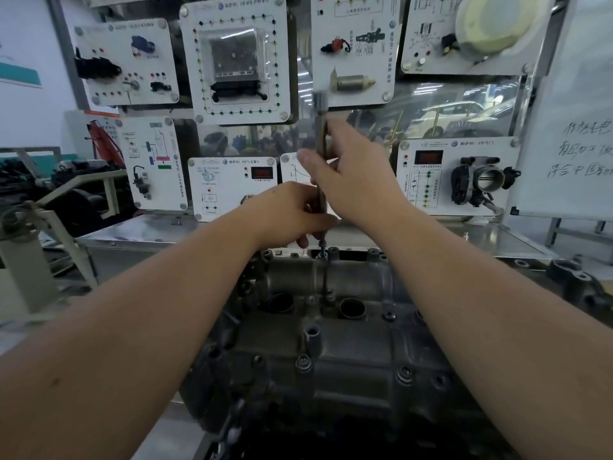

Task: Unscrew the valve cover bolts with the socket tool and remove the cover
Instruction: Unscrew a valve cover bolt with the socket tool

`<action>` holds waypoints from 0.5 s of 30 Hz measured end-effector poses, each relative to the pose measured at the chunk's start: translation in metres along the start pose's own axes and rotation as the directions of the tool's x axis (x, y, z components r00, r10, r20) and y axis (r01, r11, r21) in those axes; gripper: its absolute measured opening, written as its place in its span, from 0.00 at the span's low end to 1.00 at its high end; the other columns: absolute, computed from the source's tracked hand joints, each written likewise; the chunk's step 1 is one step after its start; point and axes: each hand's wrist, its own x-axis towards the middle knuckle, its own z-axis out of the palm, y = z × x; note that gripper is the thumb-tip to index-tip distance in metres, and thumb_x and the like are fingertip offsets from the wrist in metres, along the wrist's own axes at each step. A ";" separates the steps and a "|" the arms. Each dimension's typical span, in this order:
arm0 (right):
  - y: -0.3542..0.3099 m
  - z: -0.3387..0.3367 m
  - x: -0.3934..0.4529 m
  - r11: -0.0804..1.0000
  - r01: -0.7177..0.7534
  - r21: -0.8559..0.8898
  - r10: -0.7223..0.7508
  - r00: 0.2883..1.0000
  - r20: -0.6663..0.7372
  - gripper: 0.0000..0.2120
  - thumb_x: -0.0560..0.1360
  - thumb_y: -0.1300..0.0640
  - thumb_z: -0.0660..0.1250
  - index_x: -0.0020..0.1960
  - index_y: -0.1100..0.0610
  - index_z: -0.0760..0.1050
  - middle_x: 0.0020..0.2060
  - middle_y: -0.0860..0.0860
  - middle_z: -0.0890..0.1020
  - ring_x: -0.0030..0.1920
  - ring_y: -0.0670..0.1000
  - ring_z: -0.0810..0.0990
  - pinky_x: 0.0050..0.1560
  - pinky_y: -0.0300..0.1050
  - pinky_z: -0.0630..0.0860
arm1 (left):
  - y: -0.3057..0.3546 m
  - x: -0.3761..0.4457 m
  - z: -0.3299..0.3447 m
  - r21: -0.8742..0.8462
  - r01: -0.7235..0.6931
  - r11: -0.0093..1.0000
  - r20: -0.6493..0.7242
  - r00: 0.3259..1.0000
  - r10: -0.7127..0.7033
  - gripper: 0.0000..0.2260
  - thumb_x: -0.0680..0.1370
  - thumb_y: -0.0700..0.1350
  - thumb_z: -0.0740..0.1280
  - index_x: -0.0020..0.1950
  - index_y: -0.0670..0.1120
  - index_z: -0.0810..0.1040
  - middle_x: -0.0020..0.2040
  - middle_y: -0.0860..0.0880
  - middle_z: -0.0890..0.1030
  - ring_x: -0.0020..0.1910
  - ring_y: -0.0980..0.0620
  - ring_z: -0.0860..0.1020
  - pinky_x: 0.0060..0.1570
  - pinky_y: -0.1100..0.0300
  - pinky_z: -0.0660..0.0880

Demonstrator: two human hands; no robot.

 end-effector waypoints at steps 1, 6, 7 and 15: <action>0.000 -0.001 0.000 1.000 0.013 -0.020 -0.013 1.000 -0.011 0.11 0.82 0.49 0.65 0.58 0.56 0.77 0.43 0.49 0.83 0.44 0.49 0.82 0.49 0.52 0.79 | 0.000 0.001 0.001 0.000 -0.001 1.000 -0.001 1.000 0.001 0.10 0.80 0.54 0.70 0.55 0.49 0.81 0.40 0.56 0.85 0.33 0.59 0.83 0.38 0.62 0.76; 0.003 -0.001 0.007 0.999 -0.021 -0.025 0.022 0.999 0.029 0.06 0.83 0.53 0.62 0.52 0.53 0.76 0.41 0.47 0.84 0.39 0.43 0.84 0.46 0.48 0.82 | 0.002 0.002 0.003 0.014 0.021 1.000 -0.001 1.000 -0.021 0.09 0.81 0.51 0.68 0.56 0.48 0.81 0.42 0.55 0.86 0.34 0.55 0.85 0.46 0.57 0.80; 0.004 -0.001 0.007 1.000 -0.023 -0.018 0.024 0.999 0.038 0.06 0.84 0.54 0.61 0.55 0.53 0.75 0.43 0.46 0.85 0.39 0.41 0.84 0.46 0.46 0.82 | 0.002 0.002 0.003 -0.004 0.029 1.000 0.006 1.000 -0.029 0.08 0.81 0.49 0.67 0.57 0.47 0.82 0.44 0.55 0.86 0.35 0.54 0.85 0.48 0.55 0.80; 0.006 0.002 0.003 1.000 0.004 0.008 -0.003 0.999 -0.038 0.13 0.81 0.48 0.66 0.63 0.53 0.77 0.41 0.44 0.82 0.41 0.42 0.80 0.40 0.33 0.73 | 0.001 0.000 0.001 -0.006 0.016 1.000 -0.010 1.000 -0.016 0.09 0.79 0.53 0.71 0.53 0.49 0.82 0.39 0.55 0.86 0.34 0.56 0.84 0.39 0.60 0.78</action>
